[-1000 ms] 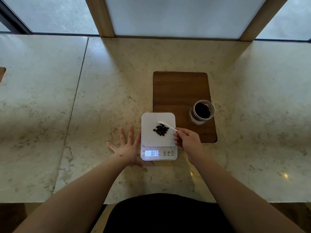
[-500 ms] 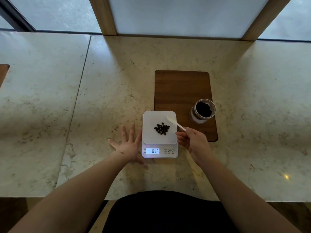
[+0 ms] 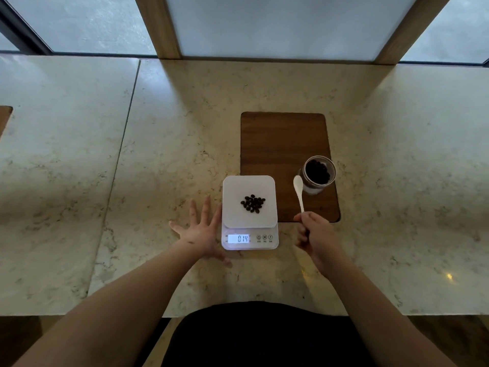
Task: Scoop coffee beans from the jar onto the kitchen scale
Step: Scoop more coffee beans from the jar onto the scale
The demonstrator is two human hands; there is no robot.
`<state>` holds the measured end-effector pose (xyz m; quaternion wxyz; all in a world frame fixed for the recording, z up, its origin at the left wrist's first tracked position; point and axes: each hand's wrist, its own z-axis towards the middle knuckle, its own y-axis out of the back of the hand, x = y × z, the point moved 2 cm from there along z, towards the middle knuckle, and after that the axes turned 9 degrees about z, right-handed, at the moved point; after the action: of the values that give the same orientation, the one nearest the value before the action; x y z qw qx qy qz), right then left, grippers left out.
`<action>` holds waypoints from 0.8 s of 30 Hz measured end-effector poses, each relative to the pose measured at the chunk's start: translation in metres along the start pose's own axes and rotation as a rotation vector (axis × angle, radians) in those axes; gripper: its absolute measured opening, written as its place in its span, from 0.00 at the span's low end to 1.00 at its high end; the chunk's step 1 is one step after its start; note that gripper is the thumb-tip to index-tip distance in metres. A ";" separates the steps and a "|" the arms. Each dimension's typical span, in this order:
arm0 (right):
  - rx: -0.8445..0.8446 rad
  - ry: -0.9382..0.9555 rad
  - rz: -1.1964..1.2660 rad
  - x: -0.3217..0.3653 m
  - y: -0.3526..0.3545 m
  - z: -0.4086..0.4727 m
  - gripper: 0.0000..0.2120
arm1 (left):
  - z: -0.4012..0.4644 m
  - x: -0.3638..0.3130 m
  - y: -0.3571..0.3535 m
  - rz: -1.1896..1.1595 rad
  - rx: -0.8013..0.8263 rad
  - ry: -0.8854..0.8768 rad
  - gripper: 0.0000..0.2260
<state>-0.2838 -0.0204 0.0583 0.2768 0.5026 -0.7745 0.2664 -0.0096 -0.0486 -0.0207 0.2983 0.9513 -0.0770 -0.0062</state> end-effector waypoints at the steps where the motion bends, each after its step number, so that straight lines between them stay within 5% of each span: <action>1: -0.019 0.059 -0.085 0.005 0.003 -0.002 0.13 | 0.000 0.000 0.000 0.000 0.002 -0.001 0.73; 11: -0.207 0.482 -0.635 0.073 0.041 0.002 0.14 | 0.000 -0.001 0.000 0.007 0.011 -0.007 0.73; 24: -0.296 0.633 -1.182 0.104 0.048 0.021 0.14 | 0.001 0.000 -0.001 -0.001 0.020 0.003 0.73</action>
<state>-0.3668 -0.0836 0.1091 0.6546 0.6956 -0.2802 0.0960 -0.0092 -0.0486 -0.0221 0.2891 0.9543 -0.0760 -0.0041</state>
